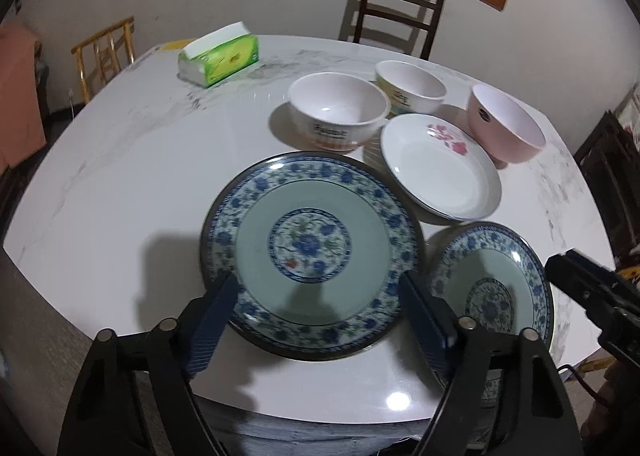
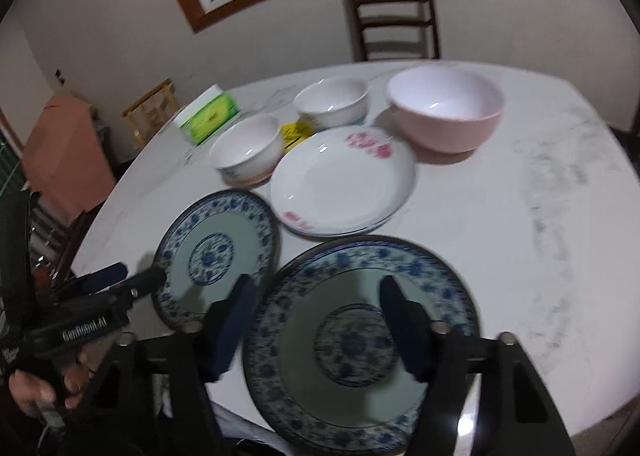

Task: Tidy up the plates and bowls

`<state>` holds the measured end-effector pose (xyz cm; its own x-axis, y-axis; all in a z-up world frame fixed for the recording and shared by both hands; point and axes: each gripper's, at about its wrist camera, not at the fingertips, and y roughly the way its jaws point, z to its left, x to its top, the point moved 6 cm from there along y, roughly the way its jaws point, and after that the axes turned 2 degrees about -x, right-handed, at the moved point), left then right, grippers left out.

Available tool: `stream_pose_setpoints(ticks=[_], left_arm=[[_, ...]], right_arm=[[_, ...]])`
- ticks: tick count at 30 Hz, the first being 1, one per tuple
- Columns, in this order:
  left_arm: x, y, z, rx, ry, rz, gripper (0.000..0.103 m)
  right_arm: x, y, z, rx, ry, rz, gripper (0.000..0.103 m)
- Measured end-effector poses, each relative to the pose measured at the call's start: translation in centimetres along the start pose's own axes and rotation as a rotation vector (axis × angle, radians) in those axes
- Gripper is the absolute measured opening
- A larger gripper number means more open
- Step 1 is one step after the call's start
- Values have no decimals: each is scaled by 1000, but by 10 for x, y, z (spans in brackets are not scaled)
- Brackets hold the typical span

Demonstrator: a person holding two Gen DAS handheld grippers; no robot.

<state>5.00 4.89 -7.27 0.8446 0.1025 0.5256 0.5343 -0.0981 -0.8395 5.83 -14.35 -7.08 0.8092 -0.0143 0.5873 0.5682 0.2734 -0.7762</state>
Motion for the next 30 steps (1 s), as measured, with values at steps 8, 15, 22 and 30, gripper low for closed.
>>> stream_pose_setpoints(ticks=[8, 15, 22, 30], left_arm=[[14, 8, 53, -34, -118, 34, 52], [19, 21, 79, -115, -164, 76, 52], [22, 39, 92, -165, -183, 115, 49], [21, 58, 100, -172, -177, 152, 45]], right_arm=[[12, 42, 20, 112, -17, 111, 43], [19, 75, 29, 147, -22, 203, 40], [24, 104, 34, 161, -1, 279, 35], [26, 124, 35, 144, -2, 320, 33]])
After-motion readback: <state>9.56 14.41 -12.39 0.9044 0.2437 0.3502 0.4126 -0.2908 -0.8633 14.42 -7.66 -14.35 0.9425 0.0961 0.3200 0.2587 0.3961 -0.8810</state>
